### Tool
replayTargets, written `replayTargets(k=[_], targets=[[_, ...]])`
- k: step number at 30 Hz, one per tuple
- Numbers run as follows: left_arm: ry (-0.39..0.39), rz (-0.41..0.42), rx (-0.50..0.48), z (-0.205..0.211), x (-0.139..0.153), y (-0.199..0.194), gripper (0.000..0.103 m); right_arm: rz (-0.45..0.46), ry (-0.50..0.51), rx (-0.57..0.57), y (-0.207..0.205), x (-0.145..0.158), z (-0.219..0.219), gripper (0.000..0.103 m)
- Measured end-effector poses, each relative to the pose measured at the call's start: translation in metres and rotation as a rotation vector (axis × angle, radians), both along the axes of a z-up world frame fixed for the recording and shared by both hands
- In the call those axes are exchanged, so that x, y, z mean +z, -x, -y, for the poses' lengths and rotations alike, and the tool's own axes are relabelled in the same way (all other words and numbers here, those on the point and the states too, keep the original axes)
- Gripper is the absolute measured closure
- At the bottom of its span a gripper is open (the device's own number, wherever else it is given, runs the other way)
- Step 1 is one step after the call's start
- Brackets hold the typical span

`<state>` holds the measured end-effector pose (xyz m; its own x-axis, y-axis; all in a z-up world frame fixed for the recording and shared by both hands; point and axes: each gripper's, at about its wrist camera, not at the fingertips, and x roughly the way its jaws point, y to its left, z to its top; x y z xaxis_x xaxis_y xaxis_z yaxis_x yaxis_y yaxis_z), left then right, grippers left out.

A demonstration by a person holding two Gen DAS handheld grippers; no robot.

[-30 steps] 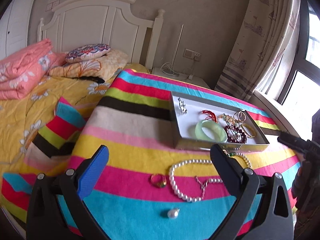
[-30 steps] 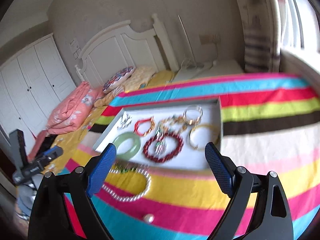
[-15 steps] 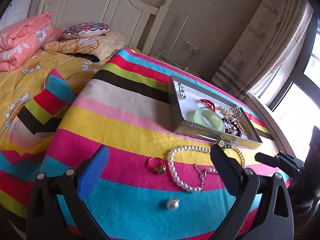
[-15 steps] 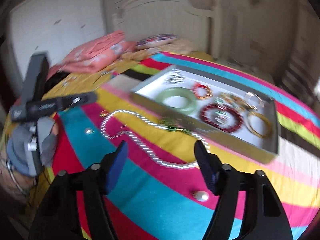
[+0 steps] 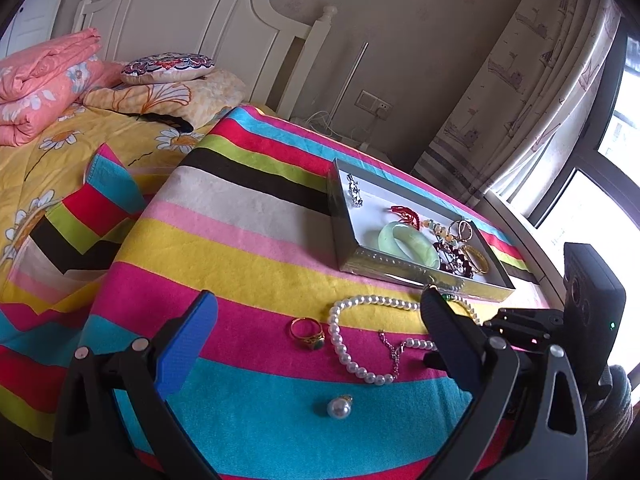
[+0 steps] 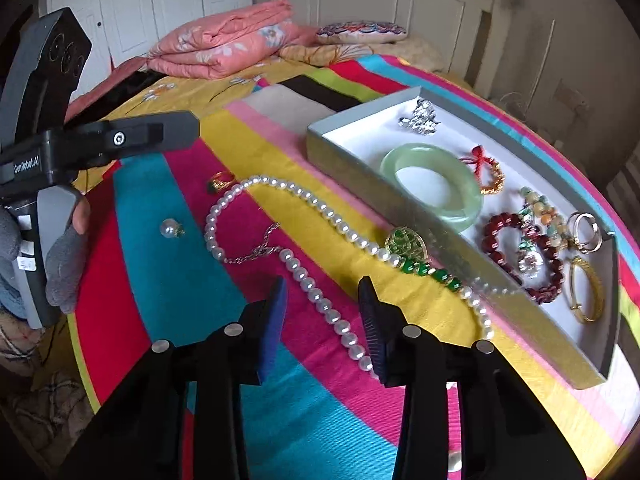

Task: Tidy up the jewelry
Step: 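Withdraw both tools and grasp the pearl necklace with the right tool, then lift the pearl necklace with the right tool while the left tool grasps the gold ring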

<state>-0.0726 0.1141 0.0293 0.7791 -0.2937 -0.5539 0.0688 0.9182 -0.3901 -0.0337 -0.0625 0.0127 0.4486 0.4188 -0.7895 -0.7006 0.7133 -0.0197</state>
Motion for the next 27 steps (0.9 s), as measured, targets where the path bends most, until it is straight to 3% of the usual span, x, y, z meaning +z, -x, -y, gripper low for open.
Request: replayTargets(k=[3, 6, 11, 15, 18, 23, 25, 27], targets=[[0.003, -0.002, 0.002, 0.0, 0.0, 0.0, 0.003, 0.005, 0.022, 0.027, 0.01, -0.001, -0.003, 0.092], [0.01, -0.002, 0.004, -0.001, 0.0, 0.0, 0.003, 0.021, 0.03, 0.035, 0.025, -0.002, -0.002, 0.093], [0.034, -0.025, -0.005, -0.004, -0.002, -0.003, 0.003, 0.012, -0.102, -0.01, 0.033, 0.011, 0.021, 0.093], [0.025, -0.034, -0.009, -0.002, -0.002, -0.004, 0.003, 0.046, -0.146, -0.036, 0.04, 0.024, 0.033, 0.093], [-0.029, -0.062, -0.018, 0.005, -0.001, -0.005, 0.007, 0.052, -0.176, -0.067, 0.038, 0.026, 0.043, 0.093], [-0.208, -0.099, -0.02, 0.025, -0.003, 0.0, 0.022, 0.037, -0.189, -0.079, 0.039, 0.021, 0.055, 0.093], [-0.266, -0.122, -0.047, 0.034, -0.007, -0.002, 0.035, 0.021, -0.198, -0.083, 0.04, 0.017, 0.06, 0.093], [-0.283, -0.137, -0.066, 0.038, -0.01, -0.006, 0.041, 0.004, -0.2, -0.086, 0.039, 0.011, 0.063, 0.093]])
